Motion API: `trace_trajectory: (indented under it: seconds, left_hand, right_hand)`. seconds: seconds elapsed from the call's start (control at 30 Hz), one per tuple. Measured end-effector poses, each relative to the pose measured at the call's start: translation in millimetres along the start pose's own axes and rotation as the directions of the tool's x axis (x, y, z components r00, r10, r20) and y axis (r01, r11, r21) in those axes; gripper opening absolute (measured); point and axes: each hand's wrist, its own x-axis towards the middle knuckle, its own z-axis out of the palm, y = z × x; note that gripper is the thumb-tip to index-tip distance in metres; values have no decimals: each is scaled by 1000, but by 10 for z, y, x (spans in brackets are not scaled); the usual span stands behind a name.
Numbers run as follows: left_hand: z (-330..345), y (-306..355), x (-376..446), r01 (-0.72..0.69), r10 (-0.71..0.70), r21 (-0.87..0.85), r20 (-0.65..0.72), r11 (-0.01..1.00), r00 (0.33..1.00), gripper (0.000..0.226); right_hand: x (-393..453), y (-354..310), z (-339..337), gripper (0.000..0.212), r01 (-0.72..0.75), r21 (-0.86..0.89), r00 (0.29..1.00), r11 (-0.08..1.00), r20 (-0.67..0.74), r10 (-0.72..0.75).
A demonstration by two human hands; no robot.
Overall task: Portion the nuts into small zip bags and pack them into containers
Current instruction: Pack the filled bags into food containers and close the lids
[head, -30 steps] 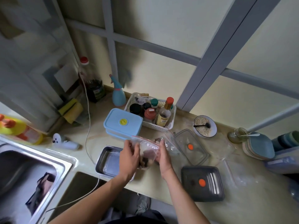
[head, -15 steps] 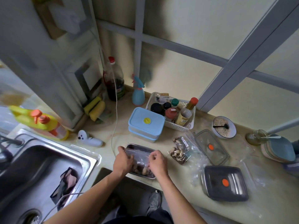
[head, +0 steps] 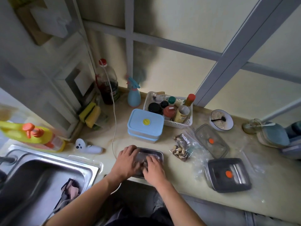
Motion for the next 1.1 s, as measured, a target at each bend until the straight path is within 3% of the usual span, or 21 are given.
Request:
trace_trajectory:
  seconds: [0.1, 0.4, 0.5, 0.57, 0.67, 0.7, 0.83, 0.9, 1.0, 1.1]
  left_hand:
    - [76, 0, 7, -128, 124, 30, 121, 991, 985, 59]
    - [148, 212, 154, -59, 5, 185, 277, 981, 961, 59]
    - [198, 253, 152, 25, -74, 186, 258, 982, 963, 56]
    - [266, 274, 152, 81, -122, 183, 227, 980, 966, 54]
    - [282, 355, 171, 196, -228, 160, 212, 968, 950, 65]
    - [291, 392, 175, 229, -258, 156, 202, 961, 945, 70]
    - [327, 521, 201, 358, -375, 113, 267, 927, 888, 83]
    - [348, 588, 213, 413, -426, 106, 269, 904, 864, 82]
    - [364, 681, 206, 494, -495, 41, 117, 868, 861, 69]
    - [384, 720, 160, 485, -484, 7, -68, 874, 873, 59]
  right_hand:
    - [57, 16, -8, 59, 14, -13, 1000, 1000, -17, -14]
    - [225, 50, -121, 48, -41, -3, 999, 999, 35, 41]
    - [186, 121, -179, 33, 41, 22, 977, 999, -209, -35]
    - [163, 247, -305, 24, 74, 20, 910, 997, -411, -60]
    - [224, 576, -605, 4, -20, 22, 813, 1000, -581, 29]
    - [251, 712, -710, 6, -88, 51, 793, 995, -601, 102]
    - [319, 1244, -1110, 27, -335, 136, 746, 932, -566, 351]
    - [357, 1520, -1262, 40, -443, 118, 764, 889, -470, 443]
    - [399, 1873, -1403, 68, -533, 47, 807, 845, -274, 524]
    - [417, 2043, -1435, 69, -531, 19, 835, 847, -155, 528]
